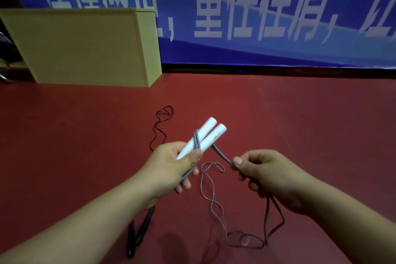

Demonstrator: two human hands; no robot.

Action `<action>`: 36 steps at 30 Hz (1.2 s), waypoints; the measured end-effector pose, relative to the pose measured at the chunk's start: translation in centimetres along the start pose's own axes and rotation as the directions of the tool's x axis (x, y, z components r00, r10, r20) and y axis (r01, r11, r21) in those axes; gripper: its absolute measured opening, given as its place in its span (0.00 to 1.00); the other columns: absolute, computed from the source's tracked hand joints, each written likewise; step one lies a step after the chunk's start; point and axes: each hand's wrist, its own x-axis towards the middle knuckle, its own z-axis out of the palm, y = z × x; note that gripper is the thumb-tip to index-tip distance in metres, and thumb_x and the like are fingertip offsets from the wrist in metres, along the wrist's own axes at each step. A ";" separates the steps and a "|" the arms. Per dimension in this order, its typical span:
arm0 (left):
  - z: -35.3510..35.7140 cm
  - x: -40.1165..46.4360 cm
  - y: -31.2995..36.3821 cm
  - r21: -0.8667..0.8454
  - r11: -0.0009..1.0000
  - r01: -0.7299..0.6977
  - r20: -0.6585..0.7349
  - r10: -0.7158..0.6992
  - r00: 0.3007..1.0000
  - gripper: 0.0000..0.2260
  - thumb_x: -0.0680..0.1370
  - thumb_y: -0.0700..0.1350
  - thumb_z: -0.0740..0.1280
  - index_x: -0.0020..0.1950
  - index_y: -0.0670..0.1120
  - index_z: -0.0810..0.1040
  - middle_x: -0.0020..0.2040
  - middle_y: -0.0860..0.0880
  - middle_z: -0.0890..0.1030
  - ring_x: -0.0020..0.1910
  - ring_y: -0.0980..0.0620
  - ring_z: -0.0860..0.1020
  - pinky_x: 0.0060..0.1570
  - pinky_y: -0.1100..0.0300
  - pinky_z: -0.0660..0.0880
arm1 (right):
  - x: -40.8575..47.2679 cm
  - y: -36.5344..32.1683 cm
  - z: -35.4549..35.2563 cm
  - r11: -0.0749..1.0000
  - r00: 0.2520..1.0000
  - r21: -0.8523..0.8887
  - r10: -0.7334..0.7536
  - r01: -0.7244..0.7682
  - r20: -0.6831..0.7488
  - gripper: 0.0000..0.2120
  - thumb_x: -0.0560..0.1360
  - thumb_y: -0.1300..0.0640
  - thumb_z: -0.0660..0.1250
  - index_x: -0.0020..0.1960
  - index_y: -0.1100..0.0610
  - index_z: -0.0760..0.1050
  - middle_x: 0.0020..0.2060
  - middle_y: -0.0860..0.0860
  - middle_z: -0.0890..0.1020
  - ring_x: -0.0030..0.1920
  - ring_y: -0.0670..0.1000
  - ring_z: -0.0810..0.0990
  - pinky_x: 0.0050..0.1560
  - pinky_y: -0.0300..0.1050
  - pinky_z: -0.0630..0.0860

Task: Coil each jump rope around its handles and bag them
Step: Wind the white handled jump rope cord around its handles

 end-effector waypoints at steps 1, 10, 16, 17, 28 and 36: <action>-0.1 0.2 -0.2 0.010 1.000 -0.005 -0.052 0.006 0.999 0.08 0.80 0.48 0.66 0.44 0.46 0.78 0.30 0.51 0.80 0.22 0.54 0.73 0.20 0.64 0.68 | 0.0 -0.1 0.2 1.000 1.000 0.008 0.003 -0.003 0.024 0.14 0.78 0.53 0.67 0.45 0.65 0.79 0.32 0.53 0.77 0.25 0.47 0.69 0.25 0.39 0.63; -1.4 1.4 -1.4 -0.014 0.999 0.048 -0.302 -0.050 0.952 0.09 0.80 0.48 0.67 0.44 0.44 0.79 0.32 0.48 0.79 0.21 0.54 0.73 0.20 0.64 0.67 | 0.3 0.1 0.2 0.999 0.999 -0.037 0.037 -0.038 -0.028 0.05 0.78 0.57 0.67 0.45 0.58 0.79 0.31 0.49 0.75 0.31 0.47 0.70 0.35 0.43 0.71; -1.4 1.7 -2.1 0.171 0.983 0.065 -0.279 -0.015 0.960 0.07 0.79 0.47 0.68 0.45 0.44 0.79 0.31 0.48 0.80 0.19 0.53 0.73 0.19 0.66 0.66 | -0.4 -0.4 -0.3 0.937 0.996 -0.350 -0.050 0.021 -0.075 0.13 0.74 0.47 0.71 0.41 0.57 0.79 0.28 0.47 0.74 0.29 0.46 0.68 0.30 0.41 0.65; -1.5 1.7 -2.3 0.204 0.976 0.078 -0.261 -0.022 0.965 0.07 0.79 0.47 0.68 0.45 0.45 0.80 0.32 0.48 0.80 0.19 0.53 0.73 0.19 0.66 0.67 | -0.6 -0.5 -0.1 0.930 0.997 -0.367 -0.053 0.032 -0.049 0.14 0.73 0.46 0.72 0.41 0.57 0.79 0.28 0.47 0.73 0.29 0.46 0.68 0.29 0.40 0.65; -0.6 1.0 -2.7 0.648 0.762 -0.002 0.071 -0.058 0.996 0.09 0.78 0.53 0.68 0.42 0.49 0.77 0.33 0.51 0.83 0.31 0.54 0.83 0.41 0.57 0.79 | -0.5 -1.5 0.6 0.980 0.988 -0.128 -0.153 0.154 0.020 0.07 0.76 0.56 0.69 0.41 0.58 0.78 0.22 0.44 0.68 0.25 0.45 0.64 0.27 0.39 0.62; 0.7 -0.3 -1.1 0.701 0.660 -0.270 0.422 -0.078 0.903 0.10 0.76 0.56 0.69 0.44 0.51 0.77 0.37 0.54 0.83 0.38 0.56 0.79 0.43 0.56 0.76 | 0.4 -0.3 -0.2 0.936 0.947 -0.266 -0.278 0.230 -0.158 0.09 0.75 0.52 0.71 0.39 0.56 0.79 0.23 0.41 0.72 0.25 0.41 0.67 0.30 0.37 0.66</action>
